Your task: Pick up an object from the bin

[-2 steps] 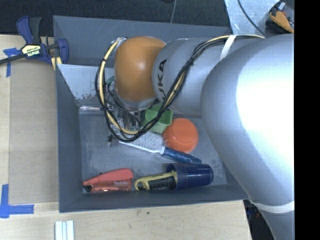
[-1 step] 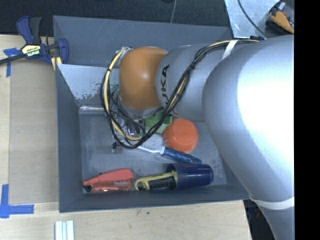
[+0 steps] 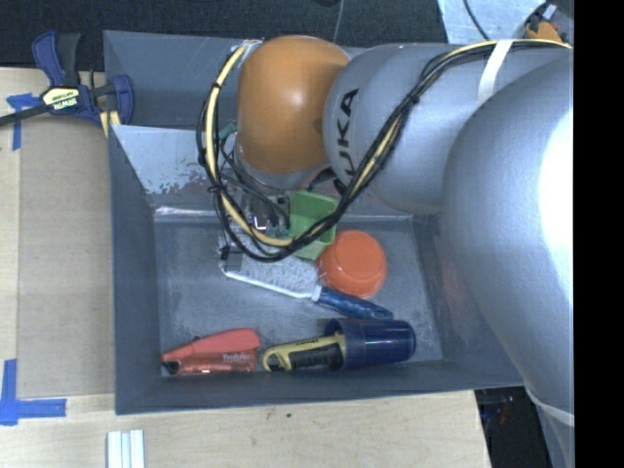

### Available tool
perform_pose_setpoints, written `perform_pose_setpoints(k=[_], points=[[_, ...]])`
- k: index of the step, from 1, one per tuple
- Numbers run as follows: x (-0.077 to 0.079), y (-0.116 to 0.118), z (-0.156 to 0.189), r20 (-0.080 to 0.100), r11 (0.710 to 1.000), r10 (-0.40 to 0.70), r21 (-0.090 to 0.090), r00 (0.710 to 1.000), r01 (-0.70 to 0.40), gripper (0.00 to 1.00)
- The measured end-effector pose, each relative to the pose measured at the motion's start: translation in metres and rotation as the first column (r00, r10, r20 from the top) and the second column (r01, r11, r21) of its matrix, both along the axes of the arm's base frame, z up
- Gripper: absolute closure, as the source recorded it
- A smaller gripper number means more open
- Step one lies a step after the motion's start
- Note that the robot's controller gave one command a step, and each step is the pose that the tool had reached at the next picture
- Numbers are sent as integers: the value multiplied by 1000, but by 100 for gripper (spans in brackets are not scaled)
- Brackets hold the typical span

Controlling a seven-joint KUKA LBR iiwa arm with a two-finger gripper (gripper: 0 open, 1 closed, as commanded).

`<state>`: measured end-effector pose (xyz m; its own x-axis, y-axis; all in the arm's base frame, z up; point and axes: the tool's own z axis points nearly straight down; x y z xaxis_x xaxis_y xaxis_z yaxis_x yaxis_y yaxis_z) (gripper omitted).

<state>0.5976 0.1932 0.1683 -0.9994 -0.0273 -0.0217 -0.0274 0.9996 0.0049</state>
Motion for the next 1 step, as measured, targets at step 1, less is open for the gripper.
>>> perform_pose_setpoints(k=[1], points=[[12,-28,-20,-12,1000,4,-6,1000,-4,0]])
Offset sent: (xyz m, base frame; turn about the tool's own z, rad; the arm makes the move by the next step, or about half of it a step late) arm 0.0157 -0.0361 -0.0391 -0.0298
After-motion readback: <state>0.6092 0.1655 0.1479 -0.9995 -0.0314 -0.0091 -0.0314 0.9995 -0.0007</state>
